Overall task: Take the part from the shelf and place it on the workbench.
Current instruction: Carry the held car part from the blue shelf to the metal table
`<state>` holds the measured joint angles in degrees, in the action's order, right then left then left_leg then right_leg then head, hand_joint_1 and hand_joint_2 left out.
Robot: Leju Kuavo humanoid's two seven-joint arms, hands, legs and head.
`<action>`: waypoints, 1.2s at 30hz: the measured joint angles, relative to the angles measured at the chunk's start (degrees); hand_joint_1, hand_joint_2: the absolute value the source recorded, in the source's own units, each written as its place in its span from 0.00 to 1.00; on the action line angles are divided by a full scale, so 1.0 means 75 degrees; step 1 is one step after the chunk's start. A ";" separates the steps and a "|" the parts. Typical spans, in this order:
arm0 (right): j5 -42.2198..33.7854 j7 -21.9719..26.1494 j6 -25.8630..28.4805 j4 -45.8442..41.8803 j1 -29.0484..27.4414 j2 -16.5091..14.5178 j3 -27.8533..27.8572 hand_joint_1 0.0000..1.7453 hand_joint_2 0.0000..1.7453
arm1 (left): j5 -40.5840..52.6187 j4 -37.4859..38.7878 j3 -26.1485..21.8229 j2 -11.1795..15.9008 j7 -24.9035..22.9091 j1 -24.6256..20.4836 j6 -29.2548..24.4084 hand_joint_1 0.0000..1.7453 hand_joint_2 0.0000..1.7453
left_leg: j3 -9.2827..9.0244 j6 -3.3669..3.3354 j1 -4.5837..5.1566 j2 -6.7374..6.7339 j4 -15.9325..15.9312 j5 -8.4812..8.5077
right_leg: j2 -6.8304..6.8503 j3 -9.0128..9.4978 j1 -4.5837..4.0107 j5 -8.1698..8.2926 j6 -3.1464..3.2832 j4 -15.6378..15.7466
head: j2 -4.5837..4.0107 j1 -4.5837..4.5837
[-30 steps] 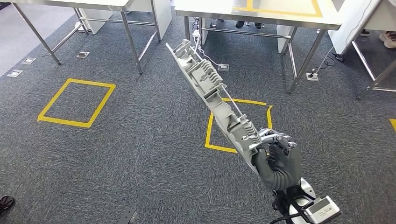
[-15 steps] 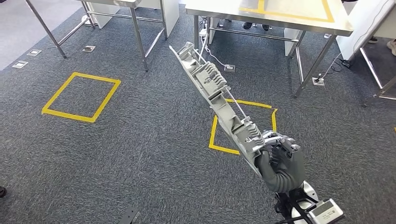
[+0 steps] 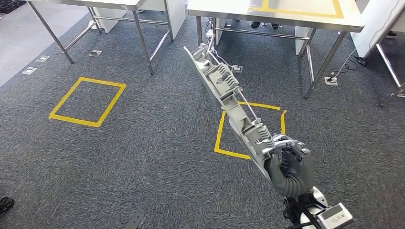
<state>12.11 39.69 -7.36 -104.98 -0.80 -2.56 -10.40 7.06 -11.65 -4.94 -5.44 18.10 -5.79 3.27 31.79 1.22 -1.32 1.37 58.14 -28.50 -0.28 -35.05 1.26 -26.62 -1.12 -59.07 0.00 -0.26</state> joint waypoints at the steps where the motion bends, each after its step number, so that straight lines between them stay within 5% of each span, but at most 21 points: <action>1: 0.0012 0.0000 0.0007 0.0000 -0.0013 0.0000 0.0000 1.00 1.00 | 0.0010 -0.0001 0.0001 0.0000 0.0004 -0.0001 -0.0006 0.00 1.00 | 0.0001 0.0012 -0.0002 -0.0001 -0.0001 0.0002 | 0.0001 0.0000 -0.0004 -0.0001 0.0002 -0.0002 | 0.0000 -0.0001; 18: -0.0006 -0.0039 0.0015 0.0085 0.0307 -0.0023 0.0002 1.00 1.00 | 0.0079 -0.0012 0.0001 0.0041 0.0026 -0.0078 -0.0055 0.00 1.00 | 0.0049 0.0030 0.0012 0.0003 0.0072 0.0003 | 0.0001 0.0011 -0.0008 0.0031 -0.0045 0.0012 | 0.0000 -0.0004; 22: -0.0213 -0.0139 -0.0125 0.0079 0.0304 -0.0039 0.0009 1.00 1.00 | 0.0168 -0.0023 0.0001 0.0061 -0.0004 -0.0110 -0.0050 0.00 1.00 | -0.0010 -0.0138 0.0021 -0.0031 -0.0043 0.0070 | 0.0002 0.0062 0.0056 0.0115 -0.0145 0.0141 | 0.0000 0.0015; 24: -0.0329 -0.0163 -0.0244 0.0075 0.0290 -0.0041 0.0025 1.00 1.00 | 0.0203 -0.0033 0.0003 0.0037 -0.0012 -0.0143 -0.0036 0.00 1.00 | -0.0147 -0.0214 -0.0031 -0.0098 -0.0314 0.0214 | -0.0001 -0.0041 0.0022 -0.0051 -0.0181 -0.0097 | 0.0000 0.0004; 26: -0.0399 -0.0163 -0.0334 0.0077 0.0272 -0.0039 0.0036 1.00 1.00 | 0.0230 -0.0035 0.0004 0.0026 -0.0020 -0.0167 -0.0019 0.00 1.00 | -0.0198 -0.0229 -0.0067 -0.0182 -0.0415 0.0264 | 0.0002 -0.0460 0.0032 -0.0500 -0.0230 -0.0946 | 0.0000 -0.0022; 28: -0.0413 -0.0167 -0.0368 0.0082 0.0235 -0.0038 0.0041 1.00 1.00 | 0.0238 -0.0034 0.0004 0.0028 -0.0025 -0.0172 -0.0004 0.00 1.00 | -0.0189 -0.0191 -0.0094 -0.0263 -0.0380 0.0234 | 0.0007 -0.0870 0.0085 -0.0761 -0.0306 -0.1728 | 0.0000 -0.0027; 29: -0.0411 -0.0170 -0.0371 0.0087 0.0215 -0.0038 0.0043 1.00 1.00 | 0.0239 -0.0034 0.0004 0.0026 -0.0027 -0.0171 0.0004 0.00 1.00 | -0.0185 -0.0148 -0.0123 -0.0298 -0.0344 0.0204 | 0.0015 -0.0897 0.0119 -0.0685 -0.0349 -0.1763 | 0.0000 -0.0028; 32: -0.0400 -0.0168 -0.0367 0.0105 0.0190 -0.0038 0.0050 1.00 1.00 | 0.0243 -0.0034 0.0005 0.0035 -0.0029 -0.0176 0.0017 0.00 1.00 | -0.0155 0.0075 -0.0252 -0.0390 -0.0113 0.0036 | 0.0186 -0.0298 0.0211 -0.0082 -0.0506 -0.0599 | 0.0000 -0.0042; 34: -0.0385 -0.0147 -0.0351 0.0124 0.0179 -0.0037 0.0064 1.00 1.00 | 0.0245 -0.0034 0.0006 0.0077 -0.0026 -0.0177 0.0020 0.00 1.00 | -0.0105 0.0230 -0.0260 -0.0432 0.0073 -0.0111 | 0.0282 -0.0097 0.0211 0.0000 -0.0411 -0.0177 | 0.0000 -0.0081; 36: -0.0369 -0.0134 -0.0336 0.0141 0.0152 -0.0036 0.0077 1.00 1.00 | 0.0246 -0.0035 0.0007 0.0092 -0.0022 -0.0176 0.0023 0.00 1.00 | -0.0116 0.0313 -0.0239 -0.0475 0.0092 -0.0187 | 0.0218 -0.0162 0.0187 -0.0062 -0.0171 -0.0248 | 0.0000 -0.0050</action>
<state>9.35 38.69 -9.88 -103.92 0.34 -2.82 -9.82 8.91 -11.91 -4.90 -4.75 17.93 -7.11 3.45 30.92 3.57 -3.11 -2.19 58.83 -29.90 1.35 -36.26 2.67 -27.08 -2.40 -60.93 0.00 -0.64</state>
